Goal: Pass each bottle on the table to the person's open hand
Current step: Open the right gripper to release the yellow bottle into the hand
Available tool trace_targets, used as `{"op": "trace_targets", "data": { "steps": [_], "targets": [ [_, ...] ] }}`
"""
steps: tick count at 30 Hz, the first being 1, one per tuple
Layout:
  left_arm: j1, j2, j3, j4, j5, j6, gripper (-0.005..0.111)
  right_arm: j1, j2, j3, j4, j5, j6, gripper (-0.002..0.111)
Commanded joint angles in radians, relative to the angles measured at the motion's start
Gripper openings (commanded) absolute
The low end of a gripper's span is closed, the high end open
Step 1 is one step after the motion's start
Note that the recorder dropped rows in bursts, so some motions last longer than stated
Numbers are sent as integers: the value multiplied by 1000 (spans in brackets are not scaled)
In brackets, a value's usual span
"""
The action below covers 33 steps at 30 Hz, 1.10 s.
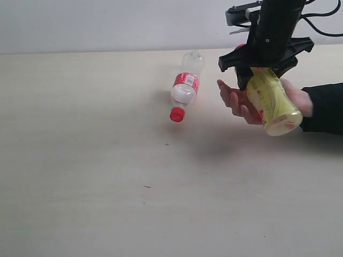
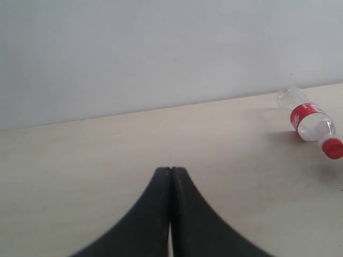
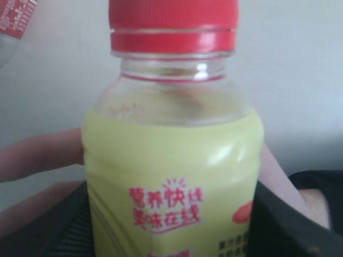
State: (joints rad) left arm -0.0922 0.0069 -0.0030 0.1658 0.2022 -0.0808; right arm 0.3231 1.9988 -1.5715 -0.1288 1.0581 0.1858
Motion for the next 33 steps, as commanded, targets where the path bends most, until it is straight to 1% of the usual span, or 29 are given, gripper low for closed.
{"op": "trace_targets", "data": {
  "steps": [1,4,7,10,15,18,22,24,26,33],
  "targets": [
    [3,-7,3,3,-9,1,0,-9,18,-6,-39,-11,-3,0],
    [3,-7,3,3,-9,1,0,-9,19,-6,-39,-36,-1,1],
    [3,-7,3,3,-9,1,0,-9,19,-6,-39,-42,-1,10],
    [3,-7,3,3,-9,1,0,-9,19,-6,-35,-39,-1,24],
    [3,-7,3,3,-9,1,0,-9,19,-6,-30,-37,-1,50],
    [3,-7,3,3,-9,1,0,-9,19,-6,-25,-37,-1,62],
    [3,-7,3,3,-9,1,0,-9,19,-6,-27,-37,-1,75],
    [3,-7,3,3,-9,1,0,-9,19,-6,-27,-37,-1,78],
    [3,-7,3,3,-9,1,0,-9,19,-6,-27,-37,-1,79],
    [3,-7,3,3,-9,1,0,-9,2,-6,-31,-37,-1,80]
  ]
}}
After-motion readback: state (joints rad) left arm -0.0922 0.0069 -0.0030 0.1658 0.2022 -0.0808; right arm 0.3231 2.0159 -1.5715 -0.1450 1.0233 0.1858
